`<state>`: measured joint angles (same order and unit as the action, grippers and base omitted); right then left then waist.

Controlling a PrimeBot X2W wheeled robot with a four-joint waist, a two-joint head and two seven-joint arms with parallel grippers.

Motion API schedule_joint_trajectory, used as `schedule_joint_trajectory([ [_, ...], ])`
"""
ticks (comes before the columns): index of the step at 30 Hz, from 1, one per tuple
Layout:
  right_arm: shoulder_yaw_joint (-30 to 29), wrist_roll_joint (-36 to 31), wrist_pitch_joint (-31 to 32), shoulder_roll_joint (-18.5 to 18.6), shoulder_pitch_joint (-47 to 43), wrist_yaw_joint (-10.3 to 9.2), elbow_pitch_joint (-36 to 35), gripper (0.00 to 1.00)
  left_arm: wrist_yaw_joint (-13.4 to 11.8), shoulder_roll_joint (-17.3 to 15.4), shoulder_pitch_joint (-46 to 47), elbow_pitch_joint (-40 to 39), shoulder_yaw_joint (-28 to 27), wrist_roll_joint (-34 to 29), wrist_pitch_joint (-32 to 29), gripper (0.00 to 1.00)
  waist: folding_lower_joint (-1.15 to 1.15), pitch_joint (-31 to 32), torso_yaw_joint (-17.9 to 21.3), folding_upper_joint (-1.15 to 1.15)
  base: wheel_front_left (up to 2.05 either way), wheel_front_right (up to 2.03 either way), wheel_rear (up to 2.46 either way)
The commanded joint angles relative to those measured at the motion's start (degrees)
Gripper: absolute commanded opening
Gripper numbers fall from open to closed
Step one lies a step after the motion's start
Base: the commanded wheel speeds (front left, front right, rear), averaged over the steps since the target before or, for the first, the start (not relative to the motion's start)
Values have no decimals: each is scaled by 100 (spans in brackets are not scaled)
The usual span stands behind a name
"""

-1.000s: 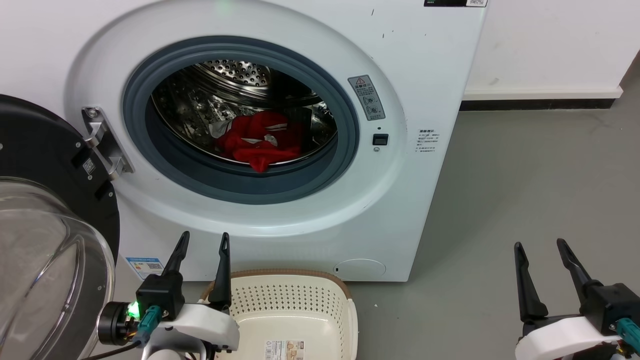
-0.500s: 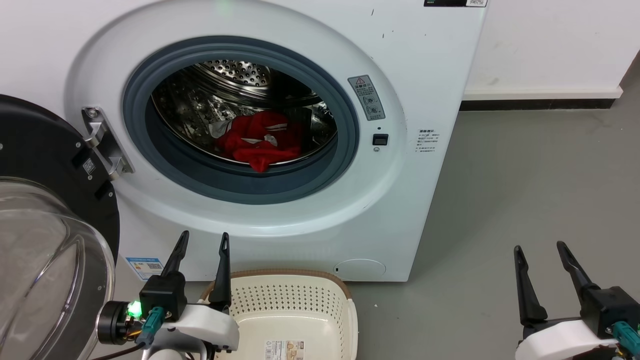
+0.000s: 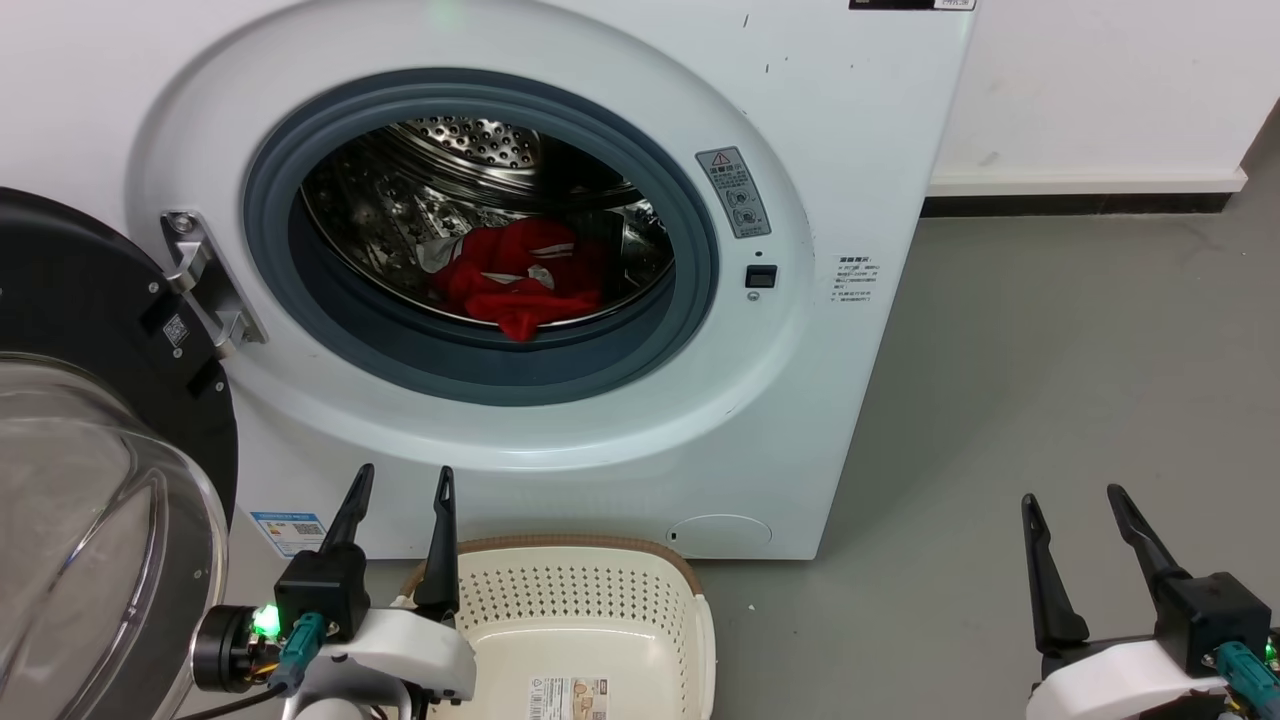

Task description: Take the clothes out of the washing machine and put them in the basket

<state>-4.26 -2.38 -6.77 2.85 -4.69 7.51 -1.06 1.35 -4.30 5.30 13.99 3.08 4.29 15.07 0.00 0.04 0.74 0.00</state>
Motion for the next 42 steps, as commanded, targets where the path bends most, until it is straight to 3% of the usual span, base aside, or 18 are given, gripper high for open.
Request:
schedule_joint_trajectory([
  [1, 6, -7, 3, 5, 10, -4, -22, 100, -9, 19, 78, 17, -27, 6, 16, 100, 0, -11, 8, 0, 0, 0, 0],
  [9, 64, -17, 10, 5, 248, -4, -112, 100, -49, -13, 567, 89, -116, -34, 16, 100, 0, -397, 254, 0, 0, 0, 0],
  [16, 103, 175, -164, 2, 678, -4, -101, 100, -66, -274, 1835, 506, -208, -106, -39, 100, 0, -1281, 750, 0, 0, 0, 0],
  [29, 226, 626, -673, 0, 1502, -4, 512, 100, 91, -1143, 4151, 1504, -486, -3, -729, 100, 0, -2800, 1506, 0, 0, 0, 0],
  [42, 525, 1158, -847, 1, 2079, -4, 994, 100, 326, -2079, 5938, 2328, -459, -39, -2265, 100, 0, -3598, 2119, 0, 0, 0, 0],
])
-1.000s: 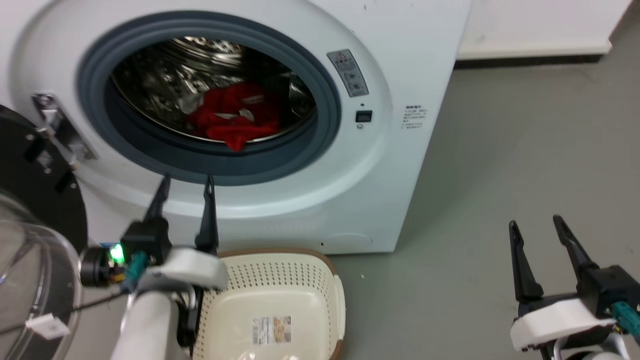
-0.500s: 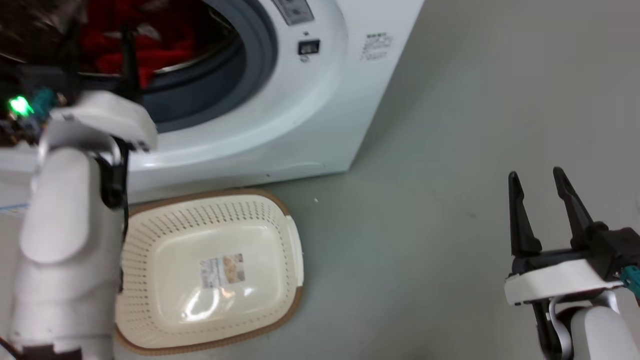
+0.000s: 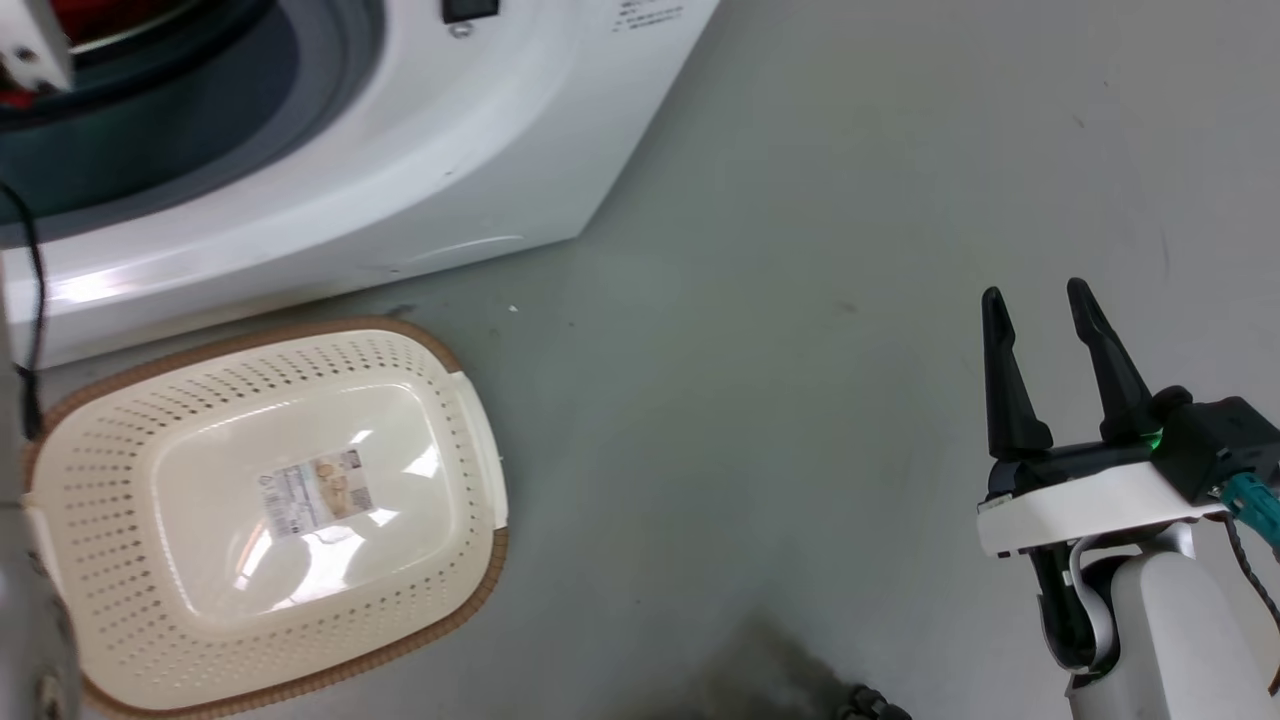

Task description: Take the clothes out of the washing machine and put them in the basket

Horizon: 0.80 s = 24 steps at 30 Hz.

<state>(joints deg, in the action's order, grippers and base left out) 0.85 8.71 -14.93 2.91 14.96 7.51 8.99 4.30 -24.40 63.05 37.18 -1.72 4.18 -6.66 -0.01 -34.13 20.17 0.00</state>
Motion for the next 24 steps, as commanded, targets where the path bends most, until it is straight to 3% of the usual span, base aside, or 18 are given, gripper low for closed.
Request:
schedule_joint_trajectory([
  [1, 31, 86, -32, -7, 134, -4, -25, 100, 55, -146, 287, 46, 36, -33, -280, 100, 1, -221, 208, 0, 0, 0, 0],
  [11, 170, 271, -24, -5, 243, -4, -60, 100, 223, -654, 1072, 417, 270, 33, -2210, 100, 1, -506, 434, 0, 0, 0, 0],
  [24, 227, 420, -24, -5, 297, -4, -56, 100, 203, -885, 779, 262, 368, 207, -4038, 100, 1, -718, 573, 0, 0, 0, 0],
])
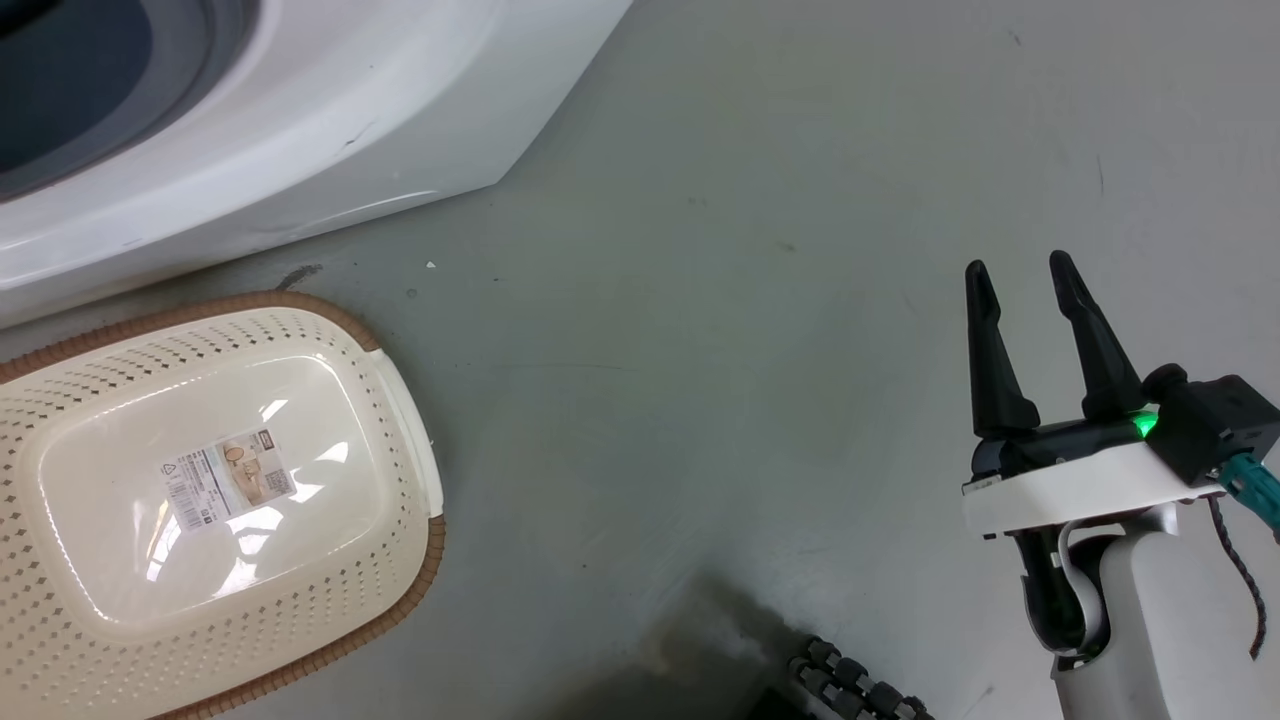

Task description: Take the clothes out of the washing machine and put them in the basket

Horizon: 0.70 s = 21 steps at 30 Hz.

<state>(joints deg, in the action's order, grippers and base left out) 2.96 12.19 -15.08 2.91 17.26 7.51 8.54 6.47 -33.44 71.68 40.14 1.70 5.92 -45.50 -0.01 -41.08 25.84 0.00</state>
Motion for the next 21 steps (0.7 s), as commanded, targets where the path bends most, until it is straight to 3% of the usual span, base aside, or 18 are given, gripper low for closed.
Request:
schedule_joint_trajectory([
  [1, 38, 113, -9, -5, 72, -4, 1, 100, -15, 29, -128, -65, 24, 60, -288, 100, 1, -35, 10, 0, 0, 0, 0],
  [6, 67, 71, -9, -4, 122, -4, 18, 100, -96, -13, -254, -316, 37, 64, -646, 99, 1, -80, 34, 0, 0, 0, 0],
  [7, 58, 61, -9, -4, 127, -4, 19, 100, -121, -23, -279, -387, 33, 77, -709, 46, 1, -86, 40, 0, 0, 0, 0],
  [8, 45, 63, -9, -4, 133, -4, 23, 100, -139, -36, -306, -454, 31, 81, -763, 18, 1, -91, 46, 0, 0, 0, 0],
  [9, 36, 68, -9, -4, 143, -4, 28, 100, -169, -50, -343, -519, 26, 83, -816, 0, 1, -96, 53, 0, 0, 0, 0],
  [15, 42, 135, -9, -5, 173, -4, 54, 100, -327, -179, -427, -1093, 45, -27, -604, 0, 1, -105, 86, 0, 0, 0, 0],
  [21, -6, 103, -9, -4, 172, -4, 81, 100, -584, -237, -508, -1436, 50, -195, 365, 0, 1, -12, 91, 0, 0, 0, 0],
])
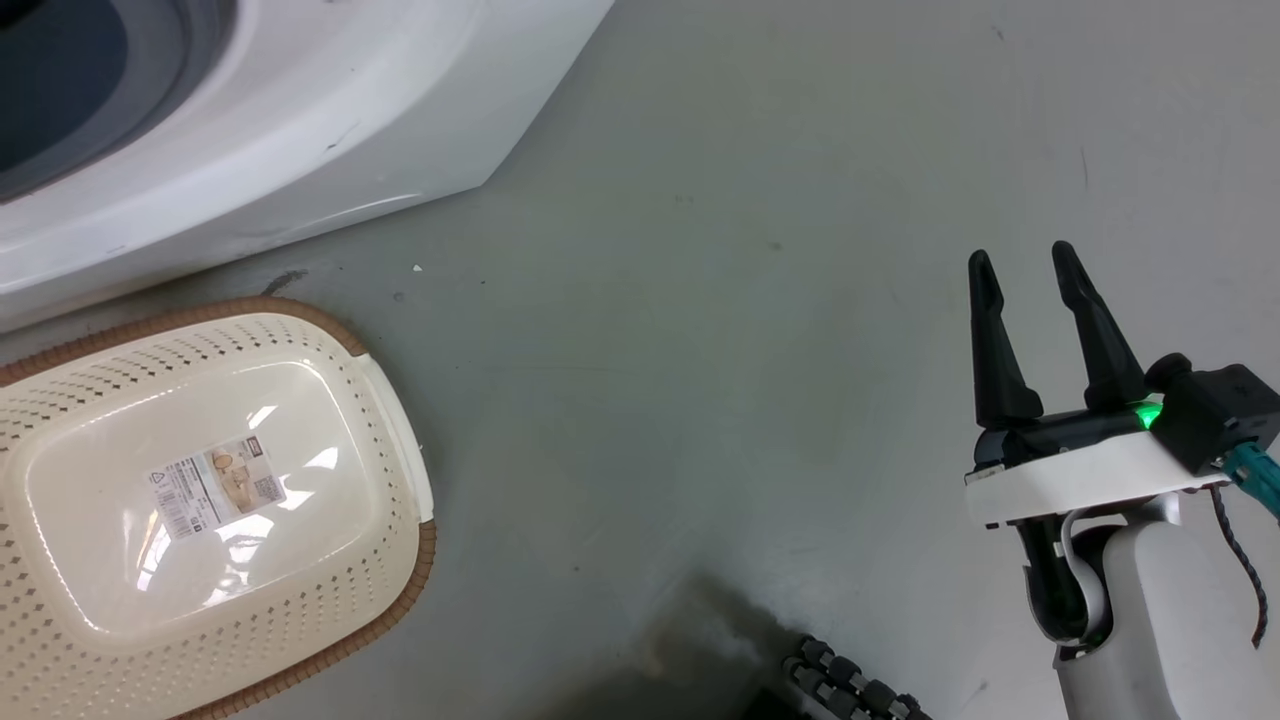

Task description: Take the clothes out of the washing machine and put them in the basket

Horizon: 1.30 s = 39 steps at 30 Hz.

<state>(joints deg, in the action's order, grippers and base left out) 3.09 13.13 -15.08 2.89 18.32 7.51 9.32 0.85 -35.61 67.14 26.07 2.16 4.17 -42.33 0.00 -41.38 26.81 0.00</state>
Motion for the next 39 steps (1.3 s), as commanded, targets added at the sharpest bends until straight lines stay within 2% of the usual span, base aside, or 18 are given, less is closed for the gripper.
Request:
schedule_joint_trajectory([
  [1, -30, -1, -9, -4, 67, -4, 4, 100, -50, -3, -68, -32, 9, -35, 236, 0, 0, 48, -11, 0, 0, 0, 0],
  [9, -192, -138, -9, -2, -72, -4, -15, 100, -295, 221, -310, 201, -58, 60, 1958, 0, 0, 466, -100, 0, 0, 0, 0],
  [12, -231, -200, -9, -1, -156, -4, -2, 100, -355, 305, -592, 389, -156, 175, 2626, 0, 0, 730, -123, 0, 0, 0, 0],
  [19, -377, -369, -9, -1, -408, -4, 57, 100, -472, 637, -1575, 712, -397, 544, 3697, 0, 0, 1353, -277, 0, 0, 0, 0],
  [22, -440, -437, -9, -1, -522, -4, 70, 100, -489, 789, -1955, 762, -496, 702, 4071, 0, 0, 1615, -366, 0, 0, 0, 0],
  [29, -542, -667, -9, 0, -791, -4, 96, 100, -360, 1050, -2622, 786, -575, 967, 4797, 0, 0, 2264, -637, 0, 0, 0, 0],
  [39, -690, -898, 240, 0, -1210, -4, -108, 100, -225, 1407, -3363, 327, -429, 1131, 5191, 0, 0, 3047, -1045, 0, 0, 0, 0],
])
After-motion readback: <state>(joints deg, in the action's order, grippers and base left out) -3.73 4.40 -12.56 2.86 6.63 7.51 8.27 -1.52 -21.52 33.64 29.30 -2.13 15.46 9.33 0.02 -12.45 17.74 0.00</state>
